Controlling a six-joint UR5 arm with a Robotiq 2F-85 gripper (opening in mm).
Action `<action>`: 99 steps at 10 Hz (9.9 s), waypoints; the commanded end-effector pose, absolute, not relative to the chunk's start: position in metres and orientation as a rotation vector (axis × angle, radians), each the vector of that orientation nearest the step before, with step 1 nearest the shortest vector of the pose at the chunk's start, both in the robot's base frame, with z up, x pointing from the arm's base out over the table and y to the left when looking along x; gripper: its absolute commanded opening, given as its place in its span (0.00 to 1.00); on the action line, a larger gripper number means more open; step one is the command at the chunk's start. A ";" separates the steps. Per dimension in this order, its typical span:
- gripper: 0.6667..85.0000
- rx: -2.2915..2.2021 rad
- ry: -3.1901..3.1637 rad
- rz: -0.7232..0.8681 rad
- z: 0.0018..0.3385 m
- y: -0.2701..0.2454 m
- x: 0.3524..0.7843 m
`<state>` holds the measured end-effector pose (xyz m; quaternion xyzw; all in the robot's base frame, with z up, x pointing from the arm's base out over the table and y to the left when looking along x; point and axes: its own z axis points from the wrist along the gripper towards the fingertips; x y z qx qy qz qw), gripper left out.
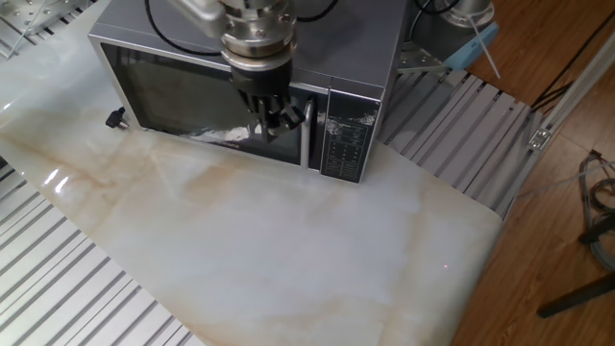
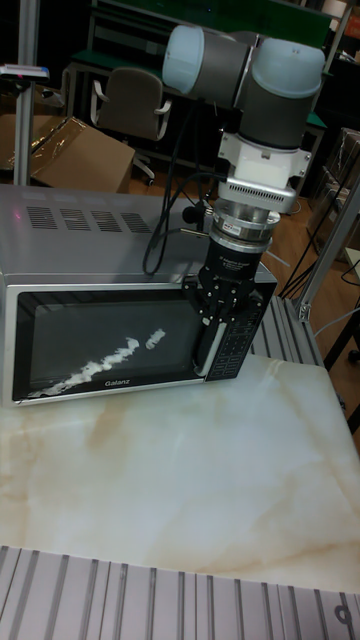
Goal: Open the microwave door
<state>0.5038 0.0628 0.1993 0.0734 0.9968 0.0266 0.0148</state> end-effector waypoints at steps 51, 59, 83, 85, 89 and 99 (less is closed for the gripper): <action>0.55 -0.574 3.126 -0.085 0.220 0.082 0.482; 0.51 -0.534 3.209 -0.014 0.205 0.096 0.454; 0.00 -0.431 3.275 -0.337 0.222 0.097 0.444; 0.00 -0.500 3.236 -0.220 0.214 0.079 0.449; 0.72 -0.905 3.139 -0.161 0.216 0.042 0.461; 0.59 -0.770 3.225 -0.102 0.228 0.072 0.461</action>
